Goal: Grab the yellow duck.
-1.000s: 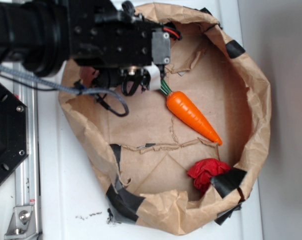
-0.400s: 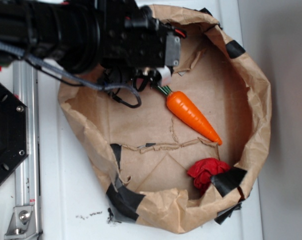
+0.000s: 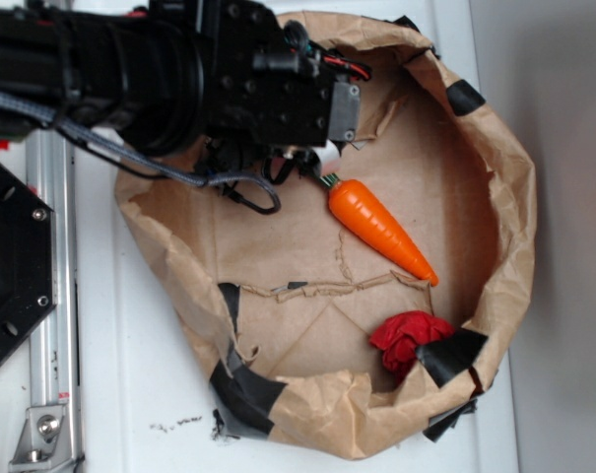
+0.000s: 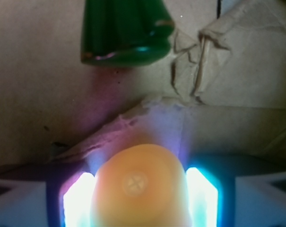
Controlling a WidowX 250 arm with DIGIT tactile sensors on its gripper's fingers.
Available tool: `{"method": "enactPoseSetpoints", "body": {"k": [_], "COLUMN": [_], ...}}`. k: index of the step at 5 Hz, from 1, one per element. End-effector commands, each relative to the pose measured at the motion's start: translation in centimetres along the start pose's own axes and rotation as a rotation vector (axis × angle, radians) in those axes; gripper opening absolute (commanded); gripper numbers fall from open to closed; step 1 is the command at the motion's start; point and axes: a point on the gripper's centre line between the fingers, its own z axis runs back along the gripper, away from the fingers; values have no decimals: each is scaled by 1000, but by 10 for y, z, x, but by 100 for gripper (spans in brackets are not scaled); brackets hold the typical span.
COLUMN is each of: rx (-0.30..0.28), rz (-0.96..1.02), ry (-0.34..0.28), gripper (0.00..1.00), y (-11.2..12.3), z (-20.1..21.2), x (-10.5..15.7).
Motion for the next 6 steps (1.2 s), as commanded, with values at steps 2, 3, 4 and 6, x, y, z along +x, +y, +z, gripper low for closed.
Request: {"method": "enactPoseSetpoints", "body": {"k": [2,3,4,6], "rx": [21,19,24,-68], "rz": [38,42,59,300], "ry": [-16,-18,-24,8], "gripper": [0,0,0,0], "y": [8,10,9,29], "z": [-1,-1,22,130], "x": [2,1,4,30]}}
